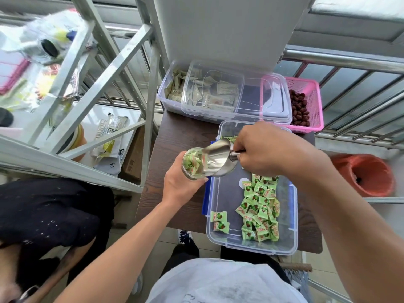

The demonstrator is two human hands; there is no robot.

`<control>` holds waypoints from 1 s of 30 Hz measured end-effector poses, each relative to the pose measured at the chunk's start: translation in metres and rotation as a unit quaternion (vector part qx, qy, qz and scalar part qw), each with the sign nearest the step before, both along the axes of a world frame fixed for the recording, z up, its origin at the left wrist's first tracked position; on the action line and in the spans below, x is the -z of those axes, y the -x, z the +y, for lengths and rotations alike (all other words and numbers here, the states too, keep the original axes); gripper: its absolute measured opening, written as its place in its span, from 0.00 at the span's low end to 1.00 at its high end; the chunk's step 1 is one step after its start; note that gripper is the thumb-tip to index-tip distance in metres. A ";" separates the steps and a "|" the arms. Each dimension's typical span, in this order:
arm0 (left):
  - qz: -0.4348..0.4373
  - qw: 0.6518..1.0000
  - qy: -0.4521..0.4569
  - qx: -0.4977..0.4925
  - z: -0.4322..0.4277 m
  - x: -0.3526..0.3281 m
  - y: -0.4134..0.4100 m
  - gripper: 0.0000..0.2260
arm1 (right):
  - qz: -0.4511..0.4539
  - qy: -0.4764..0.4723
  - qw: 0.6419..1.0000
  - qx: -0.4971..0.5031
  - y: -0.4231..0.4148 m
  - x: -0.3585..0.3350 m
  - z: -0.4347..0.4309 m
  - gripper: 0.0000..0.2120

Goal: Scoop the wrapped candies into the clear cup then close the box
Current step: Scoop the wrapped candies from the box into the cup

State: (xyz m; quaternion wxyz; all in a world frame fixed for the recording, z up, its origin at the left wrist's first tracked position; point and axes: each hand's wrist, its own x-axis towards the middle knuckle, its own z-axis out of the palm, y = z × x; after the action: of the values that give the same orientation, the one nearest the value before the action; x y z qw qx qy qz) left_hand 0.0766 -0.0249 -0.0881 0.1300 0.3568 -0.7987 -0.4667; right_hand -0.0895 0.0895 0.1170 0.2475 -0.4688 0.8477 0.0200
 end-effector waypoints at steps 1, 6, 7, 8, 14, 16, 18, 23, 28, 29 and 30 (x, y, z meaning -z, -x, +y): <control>-0.001 1.000 -0.002 -0.002 0.000 0.001 0.000 0.36 | -0.002 -0.003 1.000 0.000 0.000 -0.002 0.001 0.11; -0.009 0.999 -0.020 -0.038 -0.004 0.005 -0.002 0.35 | -0.019 0.008 0.999 0.027 0.010 -0.013 0.017 0.11; -0.011 0.999 -0.021 -0.045 -0.005 0.006 -0.002 0.34 | -0.023 0.018 0.999 0.038 0.014 -0.015 0.022 0.11; -0.012 0.998 -0.020 -0.054 -0.006 0.005 -0.003 0.34 | -0.030 0.027 0.998 0.056 0.018 -0.017 0.028 0.11; -0.014 0.998 0.021 -0.060 -0.015 0.003 -0.006 0.35 | -0.049 0.023 0.985 0.161 0.047 0.015 0.061 0.11; -0.021 0.998 0.030 -0.059 -0.017 0.003 -0.006 0.35 | -0.065 0.001 0.981 0.181 0.052 0.032 0.071 0.10; -0.026 0.998 0.031 -0.056 -0.019 0.003 -0.007 0.35 | -0.078 -0.021 0.977 0.198 0.054 0.048 0.080 0.10; -0.025 0.997 0.016 -0.072 -0.013 0.004 -0.005 0.34 | -0.084 -0.046 0.965 0.246 0.049 0.092 0.098 0.10; -0.027 0.996 0.004 -0.082 -0.004 0.009 0.000 0.35 | -0.162 -0.047 0.946 0.278 0.025 0.132 0.097 0.11; -0.029 0.996 0.003 -0.082 -0.003 0.010 0.001 0.35 | -0.171 -0.042 0.943 0.283 0.019 0.138 0.095 0.11; -0.029 0.996 0.002 -0.079 -0.002 0.010 0.002 0.36 | -0.178 -0.034 0.940 0.289 0.015 0.143 0.093 0.11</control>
State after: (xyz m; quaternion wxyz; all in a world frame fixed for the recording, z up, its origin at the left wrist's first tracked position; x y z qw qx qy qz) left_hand 0.0745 -0.0269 -0.0983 0.1439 0.4316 -0.7728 -0.4425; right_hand -0.1040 0.1822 -0.0259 0.4053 -0.1911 0.8875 -0.1073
